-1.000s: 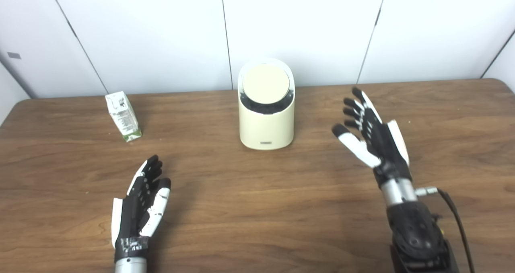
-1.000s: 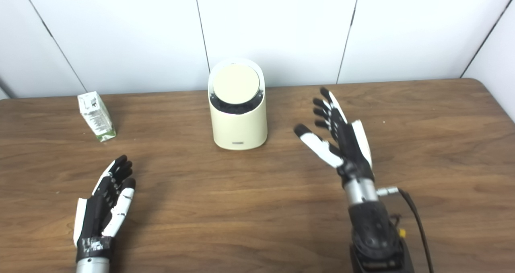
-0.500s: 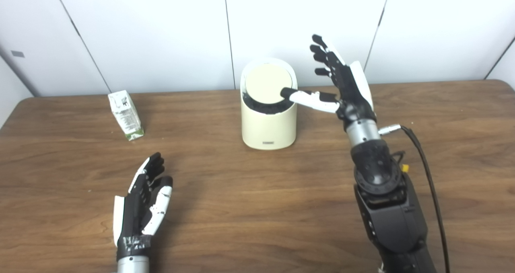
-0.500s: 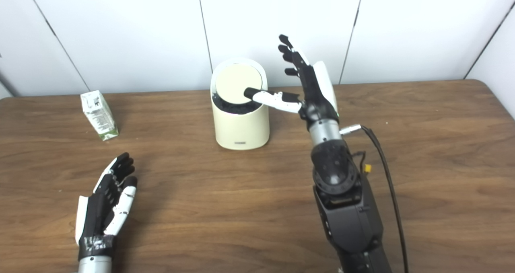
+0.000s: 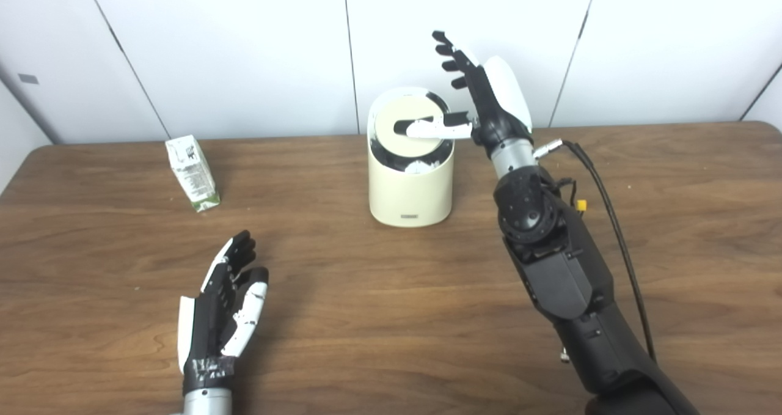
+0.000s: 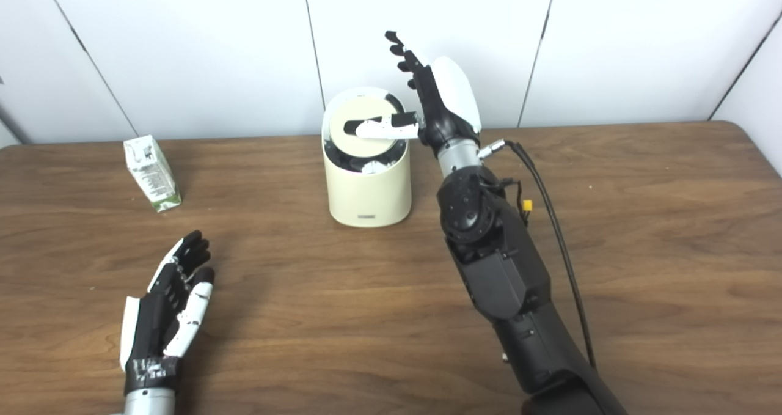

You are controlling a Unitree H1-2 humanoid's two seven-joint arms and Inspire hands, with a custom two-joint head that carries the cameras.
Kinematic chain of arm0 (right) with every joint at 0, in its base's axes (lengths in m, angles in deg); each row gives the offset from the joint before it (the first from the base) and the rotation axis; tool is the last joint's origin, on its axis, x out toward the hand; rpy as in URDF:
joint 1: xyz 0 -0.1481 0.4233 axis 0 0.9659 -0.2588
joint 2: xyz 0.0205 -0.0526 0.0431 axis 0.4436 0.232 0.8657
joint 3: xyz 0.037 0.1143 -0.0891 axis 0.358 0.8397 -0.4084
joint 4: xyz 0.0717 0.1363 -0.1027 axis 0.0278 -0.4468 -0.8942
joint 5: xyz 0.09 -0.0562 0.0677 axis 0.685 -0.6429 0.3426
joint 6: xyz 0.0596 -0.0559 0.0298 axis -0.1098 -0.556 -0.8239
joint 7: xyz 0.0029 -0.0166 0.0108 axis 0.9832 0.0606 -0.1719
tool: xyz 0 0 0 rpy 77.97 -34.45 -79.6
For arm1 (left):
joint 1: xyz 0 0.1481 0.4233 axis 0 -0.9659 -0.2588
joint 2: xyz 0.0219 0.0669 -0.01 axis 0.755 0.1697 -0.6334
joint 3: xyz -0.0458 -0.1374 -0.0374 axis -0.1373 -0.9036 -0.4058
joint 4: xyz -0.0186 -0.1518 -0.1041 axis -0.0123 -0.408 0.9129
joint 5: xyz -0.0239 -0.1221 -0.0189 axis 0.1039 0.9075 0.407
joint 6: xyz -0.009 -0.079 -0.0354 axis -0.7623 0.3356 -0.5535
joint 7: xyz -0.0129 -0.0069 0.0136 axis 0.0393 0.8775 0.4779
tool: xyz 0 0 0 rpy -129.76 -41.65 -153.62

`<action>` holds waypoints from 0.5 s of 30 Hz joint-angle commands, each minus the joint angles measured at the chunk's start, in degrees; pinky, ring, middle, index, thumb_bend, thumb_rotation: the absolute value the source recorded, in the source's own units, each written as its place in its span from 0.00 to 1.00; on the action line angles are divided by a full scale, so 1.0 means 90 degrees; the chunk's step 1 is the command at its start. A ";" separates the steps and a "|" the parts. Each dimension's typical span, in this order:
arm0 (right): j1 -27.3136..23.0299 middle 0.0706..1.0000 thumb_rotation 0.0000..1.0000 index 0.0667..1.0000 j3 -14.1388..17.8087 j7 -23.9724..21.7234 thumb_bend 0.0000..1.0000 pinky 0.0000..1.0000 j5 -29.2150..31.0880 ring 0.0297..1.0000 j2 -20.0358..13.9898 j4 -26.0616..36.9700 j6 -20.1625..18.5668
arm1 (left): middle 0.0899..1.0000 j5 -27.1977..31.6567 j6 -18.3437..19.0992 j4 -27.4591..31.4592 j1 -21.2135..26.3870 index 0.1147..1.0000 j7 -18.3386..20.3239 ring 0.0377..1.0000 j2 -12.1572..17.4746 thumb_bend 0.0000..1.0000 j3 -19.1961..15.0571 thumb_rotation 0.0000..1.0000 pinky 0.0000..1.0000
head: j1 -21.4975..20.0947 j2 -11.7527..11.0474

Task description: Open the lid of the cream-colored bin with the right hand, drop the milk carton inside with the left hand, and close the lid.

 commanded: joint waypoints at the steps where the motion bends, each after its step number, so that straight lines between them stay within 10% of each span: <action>1: -0.0407 0.85 0.29 0.88 -0.0005 0.0184 0.95 0.72 -0.0047 0.82 -0.0026 0.0015 0.0354 | 0.86 -0.0077 -0.0064 0.0067 -0.0195 0.90 -0.0072 0.85 -0.0120 0.42 0.0064 0.58 0.81 | 0.0029 0.0023; 15: -0.0597 0.87 0.17 0.88 -0.0290 0.0165 1.00 0.75 -0.0356 0.84 -0.0326 -0.0491 0.0757 | 0.86 -0.0097 0.0078 0.0208 -0.0255 0.91 -0.0074 0.87 -0.0141 0.43 0.0106 0.57 0.83 | 0.0038 0.0097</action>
